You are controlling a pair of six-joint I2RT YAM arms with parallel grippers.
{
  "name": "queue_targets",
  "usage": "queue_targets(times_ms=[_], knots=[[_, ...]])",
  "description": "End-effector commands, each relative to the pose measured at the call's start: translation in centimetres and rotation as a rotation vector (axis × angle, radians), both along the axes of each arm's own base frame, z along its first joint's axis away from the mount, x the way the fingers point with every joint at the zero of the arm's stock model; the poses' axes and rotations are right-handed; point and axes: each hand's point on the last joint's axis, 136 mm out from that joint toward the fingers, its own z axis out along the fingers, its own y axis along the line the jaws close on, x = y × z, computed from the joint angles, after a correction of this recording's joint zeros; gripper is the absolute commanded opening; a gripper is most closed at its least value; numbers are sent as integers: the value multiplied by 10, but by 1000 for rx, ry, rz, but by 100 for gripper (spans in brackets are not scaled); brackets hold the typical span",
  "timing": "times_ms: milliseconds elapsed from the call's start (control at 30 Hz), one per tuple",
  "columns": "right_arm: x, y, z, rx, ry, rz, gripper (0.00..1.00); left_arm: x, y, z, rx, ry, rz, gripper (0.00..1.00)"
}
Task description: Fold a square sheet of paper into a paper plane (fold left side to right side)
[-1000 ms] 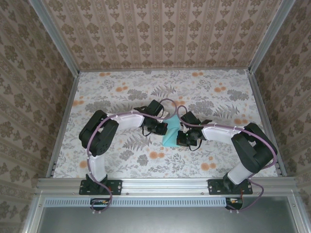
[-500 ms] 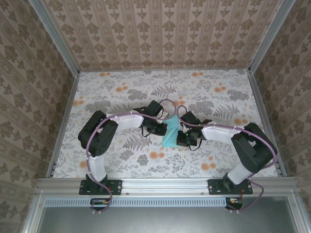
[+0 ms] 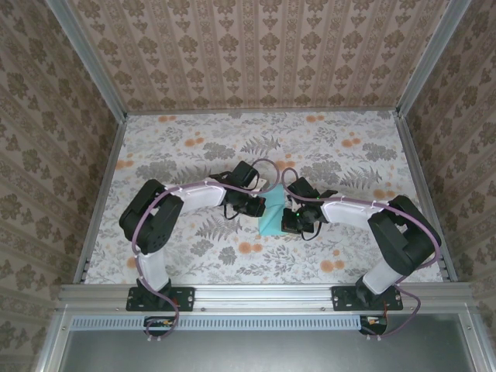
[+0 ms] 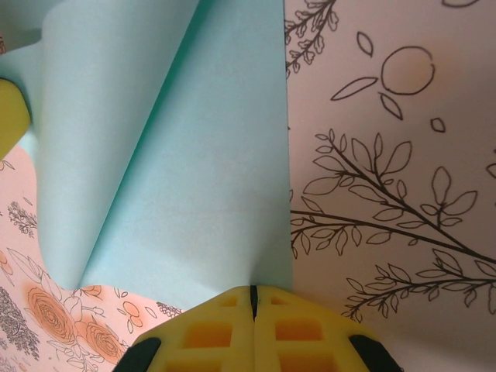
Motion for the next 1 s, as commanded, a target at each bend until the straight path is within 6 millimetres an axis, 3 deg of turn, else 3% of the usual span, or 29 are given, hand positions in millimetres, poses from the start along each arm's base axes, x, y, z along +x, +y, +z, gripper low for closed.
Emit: queue_targets(times_ms=[0, 967], knots=[[-20, -18, -24, -100, 85, 16, 0, 0, -3, 11, -25, -28, -22, 0], [-22, -19, -25, -108, 92, 24, 0, 4, -1, -10, 46, -5, -35, 0]])
